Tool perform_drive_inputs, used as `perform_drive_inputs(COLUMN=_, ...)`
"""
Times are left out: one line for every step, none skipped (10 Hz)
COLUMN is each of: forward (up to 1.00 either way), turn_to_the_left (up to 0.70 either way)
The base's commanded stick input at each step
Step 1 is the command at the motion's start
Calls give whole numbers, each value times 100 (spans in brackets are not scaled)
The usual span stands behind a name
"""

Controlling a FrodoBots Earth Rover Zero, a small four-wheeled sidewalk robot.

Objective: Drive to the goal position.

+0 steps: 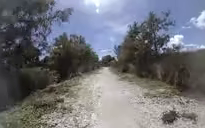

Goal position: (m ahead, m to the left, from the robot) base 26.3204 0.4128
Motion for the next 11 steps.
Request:
perform_drive_inputs(forward=70, turn_to_the_left=0)
perform_drive_inputs(forward=70, turn_to_the_left=0)
perform_drive_inputs(forward=70, turn_to_the_left=0)
perform_drive_inputs(forward=70, turn_to_the_left=0)
perform_drive_inputs(forward=70, turn_to_the_left=0)
perform_drive_inputs(forward=70, turn_to_the_left=0)
perform_drive_inputs(forward=70, turn_to_the_left=0)
perform_drive_inputs(forward=70, turn_to_the_left=0)
perform_drive_inputs(forward=70, turn_to_the_left=0)
perform_drive_inputs(forward=70, turn_to_the_left=0)
perform_drive_inputs(forward=70, turn_to_the_left=0)
